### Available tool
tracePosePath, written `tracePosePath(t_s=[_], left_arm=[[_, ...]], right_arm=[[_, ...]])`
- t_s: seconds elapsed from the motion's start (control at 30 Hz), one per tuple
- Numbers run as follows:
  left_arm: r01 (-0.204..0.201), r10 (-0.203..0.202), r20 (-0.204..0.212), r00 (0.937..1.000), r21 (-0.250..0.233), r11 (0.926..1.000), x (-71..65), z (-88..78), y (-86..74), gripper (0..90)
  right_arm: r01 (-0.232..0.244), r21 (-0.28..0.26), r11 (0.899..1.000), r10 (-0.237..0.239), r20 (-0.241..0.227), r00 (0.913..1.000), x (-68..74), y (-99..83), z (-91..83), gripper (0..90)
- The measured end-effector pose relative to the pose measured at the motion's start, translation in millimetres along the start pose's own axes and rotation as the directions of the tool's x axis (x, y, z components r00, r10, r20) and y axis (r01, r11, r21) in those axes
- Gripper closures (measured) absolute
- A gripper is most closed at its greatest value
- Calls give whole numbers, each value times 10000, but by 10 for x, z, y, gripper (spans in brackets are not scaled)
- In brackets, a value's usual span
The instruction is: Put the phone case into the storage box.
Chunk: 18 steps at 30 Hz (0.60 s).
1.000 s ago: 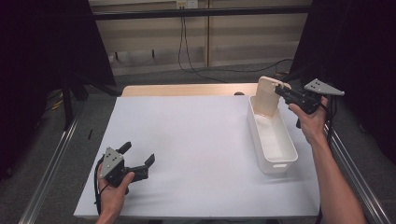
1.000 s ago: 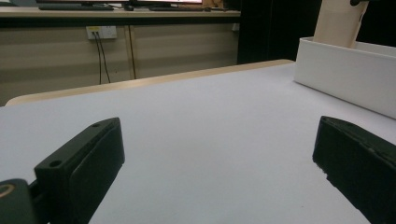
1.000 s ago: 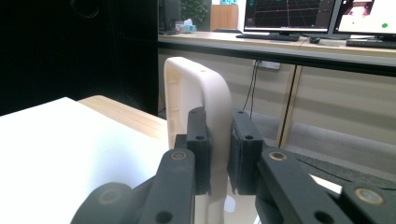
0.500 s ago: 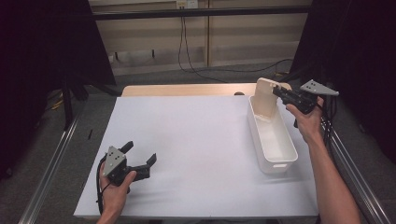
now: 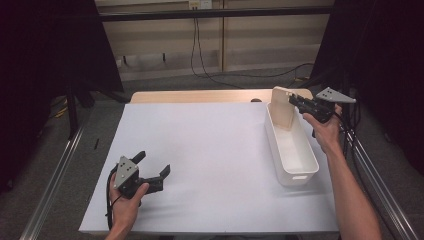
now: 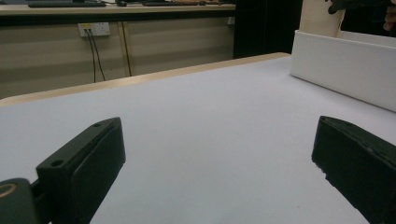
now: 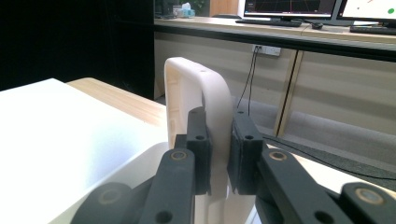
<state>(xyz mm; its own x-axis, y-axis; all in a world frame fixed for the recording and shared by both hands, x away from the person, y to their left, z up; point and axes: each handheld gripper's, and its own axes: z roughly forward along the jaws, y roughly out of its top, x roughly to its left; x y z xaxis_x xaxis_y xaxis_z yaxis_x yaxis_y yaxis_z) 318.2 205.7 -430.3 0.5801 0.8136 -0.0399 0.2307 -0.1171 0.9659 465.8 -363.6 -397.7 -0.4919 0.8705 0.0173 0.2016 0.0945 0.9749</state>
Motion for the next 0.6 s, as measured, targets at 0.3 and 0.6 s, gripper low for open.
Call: tracePosePath(t_s=[0.3, 0.6], left_arm=[[-5, 5, -68, 10000, 33, 10000, 35, -34, -13, 28], [-54, 56, -109, 9999, 123, 9999, 50, -39, -30, 28]], right_arm=[[169, 56, 9998, -168, -162, 9997, -20, 21, 32, 808], [268, 251, 9993, -264, -156, 9995, -65, 53, 77, 806]])
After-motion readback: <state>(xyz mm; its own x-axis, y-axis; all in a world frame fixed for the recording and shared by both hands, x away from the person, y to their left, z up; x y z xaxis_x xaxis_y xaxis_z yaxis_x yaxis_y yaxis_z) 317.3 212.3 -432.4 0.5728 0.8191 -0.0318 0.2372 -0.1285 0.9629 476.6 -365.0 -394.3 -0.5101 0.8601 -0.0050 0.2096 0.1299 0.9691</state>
